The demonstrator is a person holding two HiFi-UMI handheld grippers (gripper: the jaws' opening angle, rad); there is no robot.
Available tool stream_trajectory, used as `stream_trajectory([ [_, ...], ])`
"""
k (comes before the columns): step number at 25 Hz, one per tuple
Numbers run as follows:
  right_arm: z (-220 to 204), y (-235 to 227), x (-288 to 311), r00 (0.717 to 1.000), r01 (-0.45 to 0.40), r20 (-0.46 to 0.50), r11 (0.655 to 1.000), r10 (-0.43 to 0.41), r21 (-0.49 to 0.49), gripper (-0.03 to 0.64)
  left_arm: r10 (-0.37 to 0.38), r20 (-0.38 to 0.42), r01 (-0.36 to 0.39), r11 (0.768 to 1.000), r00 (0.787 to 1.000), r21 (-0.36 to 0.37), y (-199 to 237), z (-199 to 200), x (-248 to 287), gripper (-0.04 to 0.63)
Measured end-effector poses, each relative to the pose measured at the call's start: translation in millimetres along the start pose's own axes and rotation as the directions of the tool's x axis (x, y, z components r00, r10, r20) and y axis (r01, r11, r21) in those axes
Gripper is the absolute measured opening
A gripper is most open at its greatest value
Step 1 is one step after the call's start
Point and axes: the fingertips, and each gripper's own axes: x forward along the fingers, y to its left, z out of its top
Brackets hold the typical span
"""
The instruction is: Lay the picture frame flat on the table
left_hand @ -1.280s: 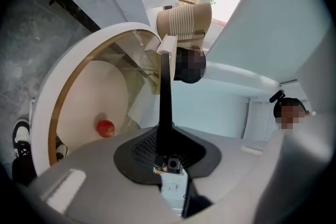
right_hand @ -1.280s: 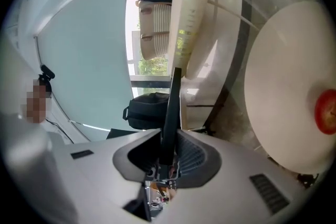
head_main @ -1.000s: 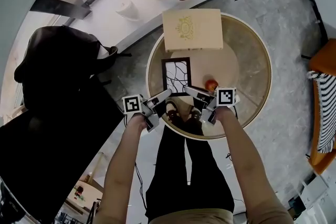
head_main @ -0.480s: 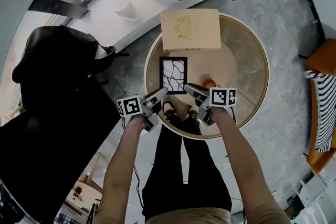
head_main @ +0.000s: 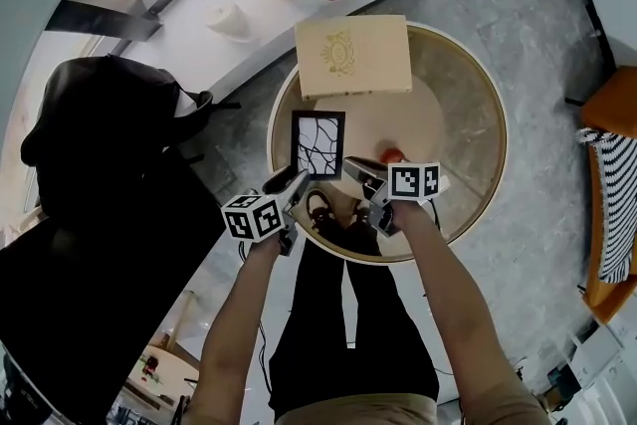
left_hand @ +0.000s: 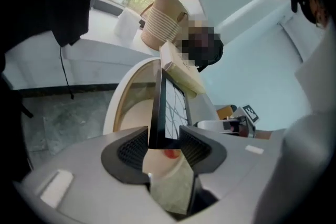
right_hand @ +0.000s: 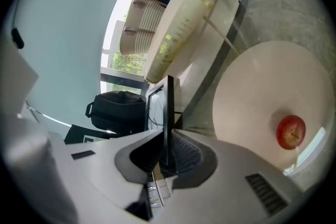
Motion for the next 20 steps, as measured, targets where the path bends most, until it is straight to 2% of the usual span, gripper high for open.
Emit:
stream_trajectory([
  [3,-0.7,0.0,-1.0,1.0,-0.007,-0.004,1.0,0.007,-0.004,0.046,0.037,0.043,-0.037,0.999,0.998,-0.001,5.2,4.4,-4.8,0.175],
  [13,2.8,7.0,-8.4,0.999,-0.039,0.025,0.999,0.04,-0.025,0.048,-0.053,0.042,0.055,0.998,0.998,-0.037,-4.6,1.6,-0.8,0.176],
  [17,5.2,15.5,-19.3,0.999,-0.043,0.028,0.997,0.045,-0.067,0.048,-0.051,0.051,0.051,0.999,0.997,0.004,-14.0,3.5,-6.7,0.176],
  [20,6.1,34.5,-30.3,0.998,-0.053,0.02,0.989,0.056,-0.138,0.048,-0.057,0.044,0.055,0.998,0.997,0.044,-28.1,1.9,-17.1,0.175],
])
